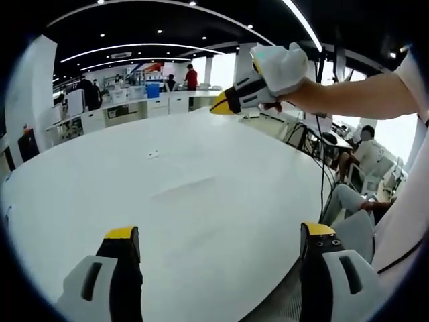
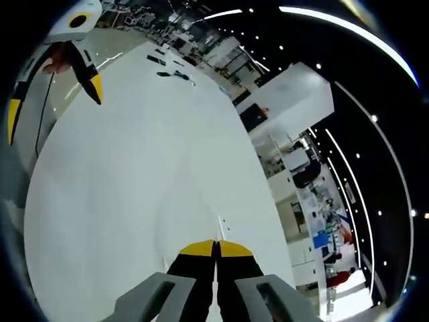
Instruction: Arrange the food packaging bags into a neat stack by flattening each bag and aligning their edges.
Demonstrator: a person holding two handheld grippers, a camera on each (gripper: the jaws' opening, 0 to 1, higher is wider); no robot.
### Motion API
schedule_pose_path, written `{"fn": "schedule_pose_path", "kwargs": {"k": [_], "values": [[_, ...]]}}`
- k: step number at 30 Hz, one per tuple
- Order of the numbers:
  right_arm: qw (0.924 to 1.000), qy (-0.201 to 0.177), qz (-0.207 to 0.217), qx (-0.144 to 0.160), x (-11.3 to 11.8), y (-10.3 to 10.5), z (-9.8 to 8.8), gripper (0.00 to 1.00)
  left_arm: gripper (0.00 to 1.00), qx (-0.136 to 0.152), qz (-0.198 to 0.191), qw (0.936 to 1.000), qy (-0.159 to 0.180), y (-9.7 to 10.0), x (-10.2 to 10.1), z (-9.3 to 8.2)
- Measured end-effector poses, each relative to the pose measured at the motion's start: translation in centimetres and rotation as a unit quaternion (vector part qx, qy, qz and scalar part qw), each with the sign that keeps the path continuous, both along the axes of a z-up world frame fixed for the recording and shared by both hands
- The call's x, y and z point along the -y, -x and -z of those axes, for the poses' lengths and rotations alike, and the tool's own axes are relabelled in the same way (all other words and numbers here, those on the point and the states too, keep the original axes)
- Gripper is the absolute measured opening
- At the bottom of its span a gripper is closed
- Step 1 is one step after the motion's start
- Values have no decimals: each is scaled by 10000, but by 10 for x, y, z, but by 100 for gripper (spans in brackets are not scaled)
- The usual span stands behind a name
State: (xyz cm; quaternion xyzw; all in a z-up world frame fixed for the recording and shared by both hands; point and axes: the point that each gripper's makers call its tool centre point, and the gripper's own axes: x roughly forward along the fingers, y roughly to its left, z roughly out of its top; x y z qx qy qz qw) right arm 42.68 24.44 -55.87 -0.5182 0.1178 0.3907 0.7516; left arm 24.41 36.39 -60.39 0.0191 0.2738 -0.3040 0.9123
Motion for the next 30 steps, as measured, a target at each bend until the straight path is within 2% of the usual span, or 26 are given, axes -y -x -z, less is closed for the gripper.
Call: {"fn": "schedule_pose_path", "kwargs": {"k": [6,16,30], "values": [[10000,4,0,-57,1,3,6,0,98,-38,-35,10000,0,0,-2,3],[9998,62,-81,-155,0,14,27,0,98,-109,-51,9999,8,1,-1,5],[9990,51,-117,-438,2,46,57,0,97,-150,-16,9999,15,-1,1,7]]}}
